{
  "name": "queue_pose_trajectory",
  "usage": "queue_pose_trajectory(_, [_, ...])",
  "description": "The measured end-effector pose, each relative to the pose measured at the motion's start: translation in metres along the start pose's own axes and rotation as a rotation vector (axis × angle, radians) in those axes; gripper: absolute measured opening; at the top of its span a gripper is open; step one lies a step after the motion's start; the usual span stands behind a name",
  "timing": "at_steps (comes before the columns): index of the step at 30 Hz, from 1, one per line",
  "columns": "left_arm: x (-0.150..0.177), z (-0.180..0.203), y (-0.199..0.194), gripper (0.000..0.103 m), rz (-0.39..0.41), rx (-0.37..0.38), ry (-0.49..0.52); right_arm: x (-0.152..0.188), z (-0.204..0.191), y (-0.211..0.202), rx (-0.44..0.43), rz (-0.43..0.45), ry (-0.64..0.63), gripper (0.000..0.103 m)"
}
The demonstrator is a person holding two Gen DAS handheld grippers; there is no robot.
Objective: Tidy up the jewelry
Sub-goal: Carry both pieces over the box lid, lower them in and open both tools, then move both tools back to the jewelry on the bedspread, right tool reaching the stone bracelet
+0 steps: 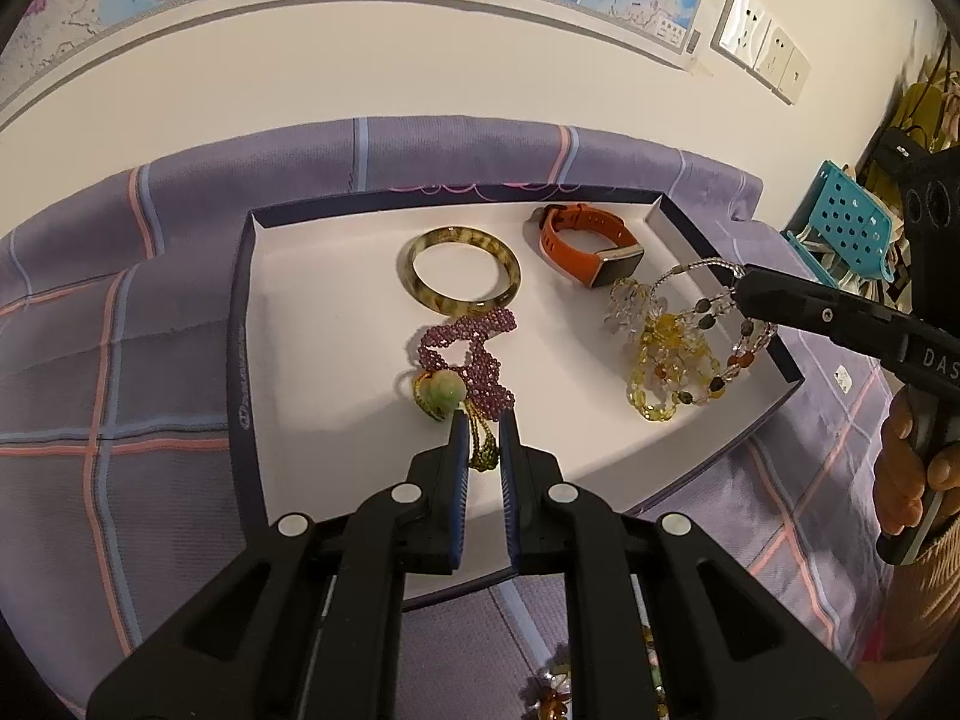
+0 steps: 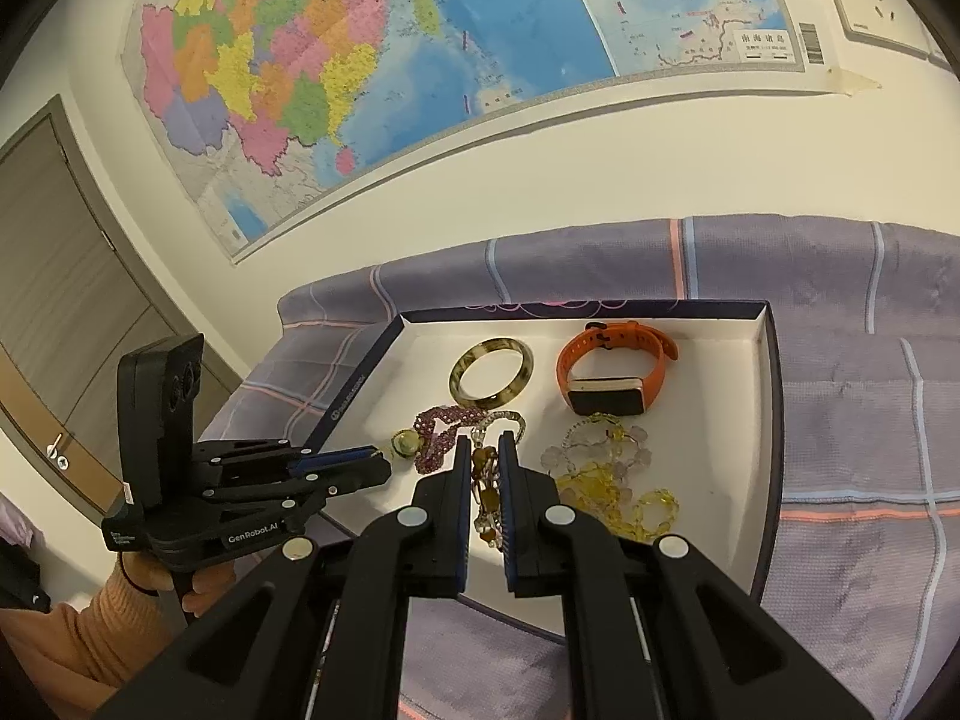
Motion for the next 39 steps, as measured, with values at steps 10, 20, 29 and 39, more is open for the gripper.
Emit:
queue_pose_trajectory(10, [0.001, -0.005, 0.016, 0.012, -0.036, 0.001, -0.030, 0.000, 0.017, 0.015, 0.051, -0.027, 0.039, 0.007])
queue_pose_trajectory(20, [0.000, -0.003, 0.015, 0.022, -0.028, -0.016, -0.009, 0.001, 0.025, 0.019, 0.099, -0.038, 0.038, 0.007])
queue_pose_trajectory(29, [-0.003, 0.000, 0.004, 0.030, 0.001, -0.024, -0.004, 0.003, 0.035, 0.020, 0.141, -0.043, 0.055, 0.010])
queue_pose_trajectory(39, [0.005, -0.005, -0.025, 0.043, 0.059, -0.051, -0.015, 0.011, 0.034, 0.004, 0.213, -0.012, 0.036, 0.032])
Point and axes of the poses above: each gripper's, at about its wrist camera, not at the fingertips, and y roughly the way its jaws point, z to its right, x to its underside, the point moved 2 cm from there along y, roughly the way its jaws point, and after that the axes turned 5 degrees about y, right-handed, at the moved point
